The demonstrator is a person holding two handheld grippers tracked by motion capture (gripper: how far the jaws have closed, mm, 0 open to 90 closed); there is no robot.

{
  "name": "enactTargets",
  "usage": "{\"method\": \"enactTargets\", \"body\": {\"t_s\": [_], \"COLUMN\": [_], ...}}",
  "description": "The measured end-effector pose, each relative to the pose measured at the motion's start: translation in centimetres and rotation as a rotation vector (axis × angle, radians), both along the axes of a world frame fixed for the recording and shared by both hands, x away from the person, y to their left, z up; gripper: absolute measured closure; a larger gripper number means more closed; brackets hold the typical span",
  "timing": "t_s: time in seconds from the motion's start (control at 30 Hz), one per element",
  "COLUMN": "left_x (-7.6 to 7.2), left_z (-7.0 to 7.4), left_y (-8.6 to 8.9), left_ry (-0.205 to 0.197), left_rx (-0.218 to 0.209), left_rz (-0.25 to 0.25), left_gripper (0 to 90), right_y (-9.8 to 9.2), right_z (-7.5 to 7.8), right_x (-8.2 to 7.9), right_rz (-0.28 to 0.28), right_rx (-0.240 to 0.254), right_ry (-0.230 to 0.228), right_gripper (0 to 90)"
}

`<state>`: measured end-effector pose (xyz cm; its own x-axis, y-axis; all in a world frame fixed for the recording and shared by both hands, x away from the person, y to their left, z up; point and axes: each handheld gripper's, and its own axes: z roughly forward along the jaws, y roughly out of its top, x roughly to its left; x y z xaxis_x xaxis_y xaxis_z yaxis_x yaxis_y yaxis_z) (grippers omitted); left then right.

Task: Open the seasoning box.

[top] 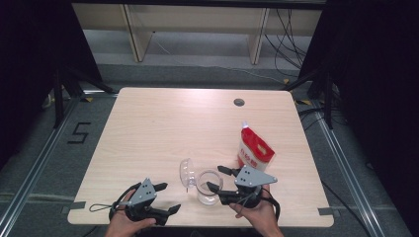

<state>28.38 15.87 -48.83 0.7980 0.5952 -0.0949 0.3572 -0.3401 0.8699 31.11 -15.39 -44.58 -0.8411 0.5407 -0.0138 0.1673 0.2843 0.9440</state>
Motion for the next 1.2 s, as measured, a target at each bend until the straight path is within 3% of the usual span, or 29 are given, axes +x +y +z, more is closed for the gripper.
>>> {"method": "enactTargets", "body": {"t_s": [0.03, 0.07, 0.13, 0.23, 0.27, 0.3, 0.37, 0.43, 0.47, 0.5, 0.53, 0.63, 0.73, 0.83, 0.93, 0.97, 1.03, 1.07, 1.13, 1.17, 1.2], "left_x": [-0.1, -0.1, 0.0, -0.1, -0.1, -0.2, -0.2, -0.2, -0.2, -0.2, -0.2, -0.2, -0.2, -0.2, -0.3, -0.2, -0.2, -0.3, -0.3, -0.2, -0.2], "left_z": [0.1, 0.0, 0.1, 0.1, 0.0, 0.0, 0.0, 0.1, 0.0, 0.0, 0.0, 0.0, 0.0, 0.0, -0.1, 0.0, 0.0, -0.1, -0.1, -0.1, 0.0], "left_y": [0.0, 0.0, 0.0, 0.1, 0.1, 0.1, 0.2, 0.2, 0.2, 0.1, 0.2, 0.2, 0.1, 0.2, 0.2, 0.3, 0.3, 0.2, 0.2, 0.3, 0.2], "left_ry": [0.002, 0.004, 0.004, 0.006, 0.008, 0.009, 0.007, 0.006, 0.006, 0.009, 0.006, 0.004, 0.005, 0.003, 0.005, -0.001, 0.001, 0.008, 0.009, 0.007, 0.006], "left_rx": [0.007, -0.006, -0.009, 0.004, 0.004, 0.001, 0.001, -0.004, -0.006, -0.01, 0.004, 0.004, -0.004, 0.002, -0.005, 0.021, 0.01, -0.008, -0.008, 0.001, 0.001], "left_rz": [0.006, 0.004, 0.008, 0.013, 0.014, 0.016, 0.011, 0.012, 0.012, 0.015, 0.009, 0.007, 0.01, 0.009, 0.01, 0.004, 0.012, 0.017, 0.018, 0.015, 0.013], "left_gripper": [17.7, 17.7, 17.7, 17.7, 17.7, 17.7, 17.7, 17.7, 17.7, 17.7, 17.7, 17.7, 17.8, 17.7, 17.8, 17.7, 17.8, 17.7, 17.7, 17.7, 17.8], "right_y": [0.0, -0.3, -0.5, -1.0, -1.1, -1.4, -1.8, -2.0, -2.1, -2.1, -2.5, -2.8, -3.3, -3.8, -4.2, -4.4, -4.7, -5.0, -5.1, -5.4, -5.4], "right_z": [-0.1, -0.1, -0.1, -0.1, -0.2, -0.2, -0.4, -0.5, -0.6, -0.7, -0.7, -0.8, -0.9, -1.0, -1.1, -1.2, -1.2, -1.3, -1.4, -1.4, -1.5], "right_x": [-0.1, 0.0, -0.2, -0.4, -0.1, -0.4, -0.2, -0.2, -0.4, -0.3, -0.3, -0.6, -0.6, -1.0, -1.1, -1.1, -1.3, -1.1, -1.5, -1.2, -1.4], "right_rz": [0.017, 0.003, 0.002, -0.012, 0.001, -0.012, -0.008, -0.021, -0.035, -0.01, -0.021, -0.028, -0.03, -0.062, -0.068, -0.071, -0.064, -0.065, -0.073, -0.067, -0.071], "right_rx": [0.028, 0.004, 0.01, 0.009, 0.012, 0.003, 0.003, 0.007, 0.011, 0.02, 0.001, 0.002, 0.005, 0.005, 0.003, 0.003, -0.005, -0.008, 0.003, -0.009, -0.005], "right_ry": [0.029, -0.018, 0.01, -0.008, -0.036, 0.002, -0.018, -0.009, 0.017, 0.018, -0.019, 0.01, -0.014, 0.011, 0.007, -0.01, 0.02, -0.007, 0.046, -0.004, 0.032], "right_gripper": [38.2, 38.1, 37.8, 37.7, 37.5, 37.5, 37.5, 37.5, 37.5, 37.4, 37.5, 37.2, 37.1, 37.0, 36.8, 36.7, 35.7, 35.7, 35.3, 35.2, 35.0]}}
